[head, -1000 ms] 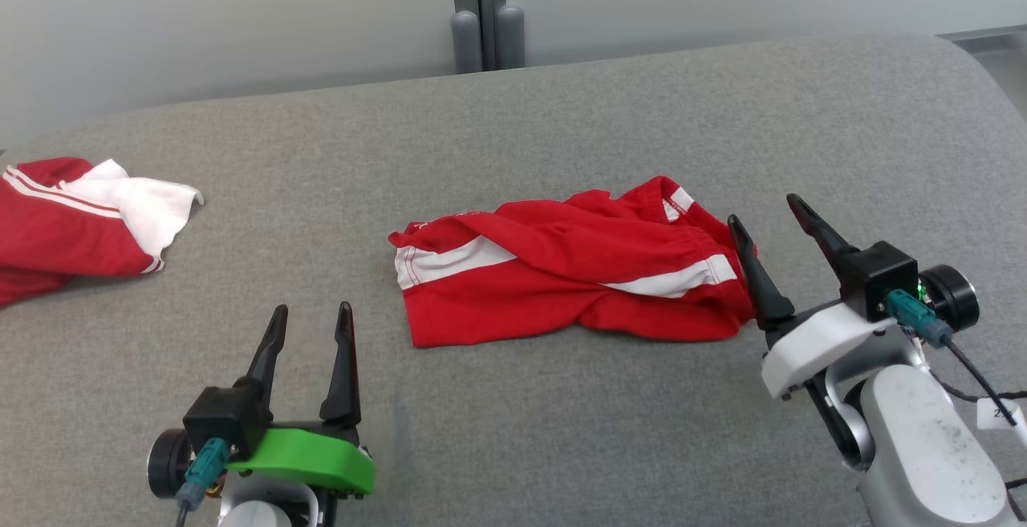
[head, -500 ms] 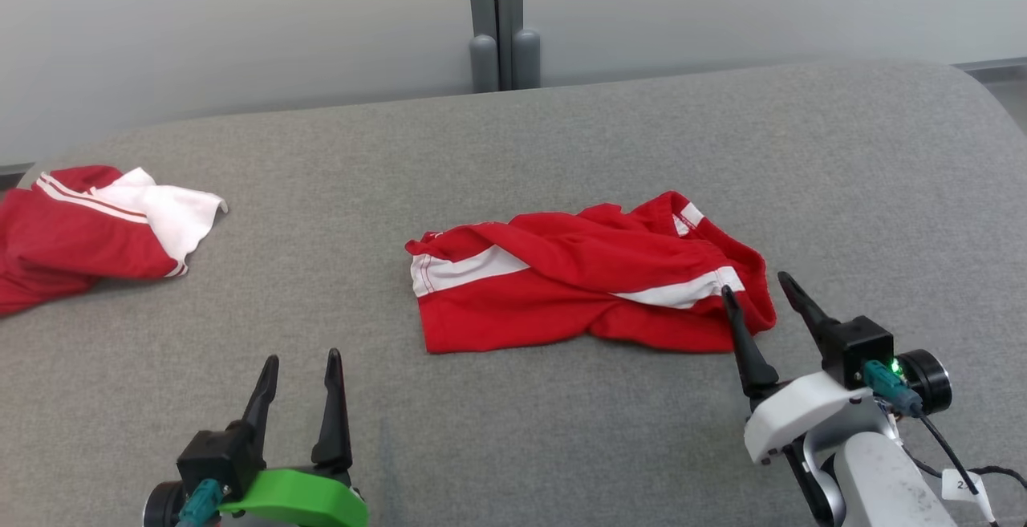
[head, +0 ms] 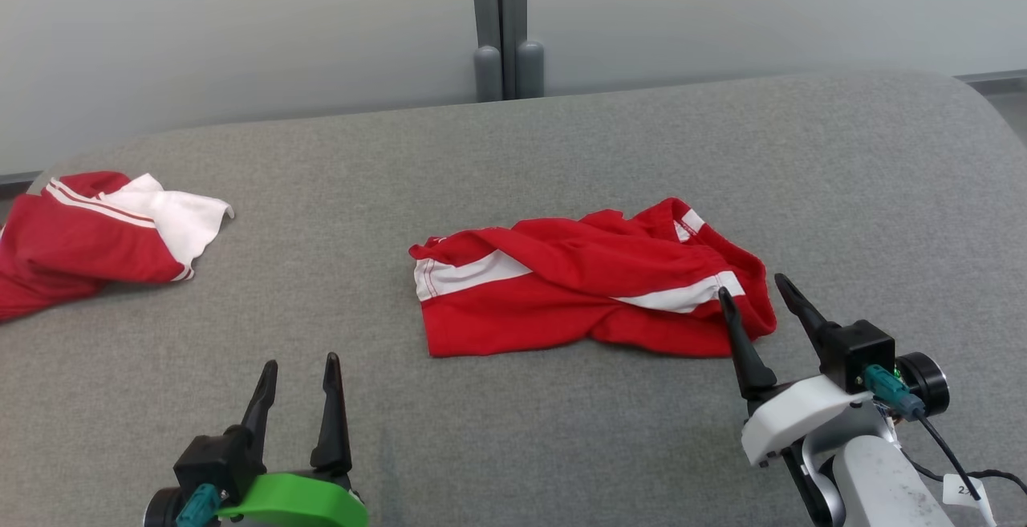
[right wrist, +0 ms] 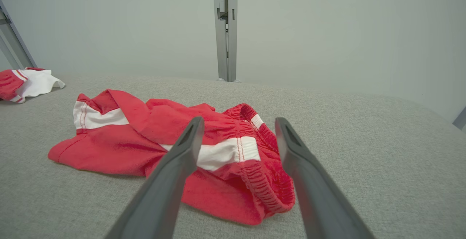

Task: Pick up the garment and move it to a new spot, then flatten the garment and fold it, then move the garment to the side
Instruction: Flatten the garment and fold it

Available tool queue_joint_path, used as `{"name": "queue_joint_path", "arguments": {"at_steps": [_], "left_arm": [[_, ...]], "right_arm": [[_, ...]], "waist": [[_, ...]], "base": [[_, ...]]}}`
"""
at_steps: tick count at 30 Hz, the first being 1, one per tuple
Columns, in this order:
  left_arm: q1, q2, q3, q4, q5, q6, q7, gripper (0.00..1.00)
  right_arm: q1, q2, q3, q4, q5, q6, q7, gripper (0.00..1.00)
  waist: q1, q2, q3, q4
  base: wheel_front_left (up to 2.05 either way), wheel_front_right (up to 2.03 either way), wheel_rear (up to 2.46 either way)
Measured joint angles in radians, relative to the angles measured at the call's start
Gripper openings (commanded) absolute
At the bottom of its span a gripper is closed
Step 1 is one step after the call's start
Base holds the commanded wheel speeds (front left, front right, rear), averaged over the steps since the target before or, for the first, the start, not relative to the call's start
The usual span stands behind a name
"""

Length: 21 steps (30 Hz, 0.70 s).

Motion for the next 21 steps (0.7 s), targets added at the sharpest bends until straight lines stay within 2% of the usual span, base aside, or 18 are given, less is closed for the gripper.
{"name": "queue_joint_path", "arguments": {"at_steps": [7, 12, 17, 21], "left_arm": [[0.001, 0.000, 0.000, -0.003, 0.000, 0.002, 0.000, 1.00], [0.000, 0.000, 0.000, -0.003, 0.005, 0.002, 0.000, 1.00], [-0.006, 0.000, -0.002, -0.004, 0.006, 0.002, 0.000, 1.00], [-0.018, 0.000, -0.003, -0.005, 0.003, 0.002, 0.000, 1.00]], "right_arm": [[0.000, 0.000, 0.002, 0.004, 0.001, 0.000, 0.000, 1.00], [-0.022, 0.000, 0.001, 0.057, -0.016, 0.000, 0.003, 1.00], [-0.094, -0.007, -0.001, 0.095, -0.035, 0.000, 0.091, 1.00], [-0.137, -0.080, 0.049, 0.098, 0.007, 0.000, 0.188, 1.00]], "waist": [[0.0000, 0.0000, 0.007, 0.000], [0.0000, 0.0000, 0.018, 0.000], [0.0000, 0.0000, 0.037, 0.005], [0.0000, 0.0000, 0.054, 0.015]], "base": [[0.00, 0.00, 0.00], [0.00, 0.00, 0.00], [0.00, 0.00, 0.00], [0.00, 0.00, 0.00]]}}
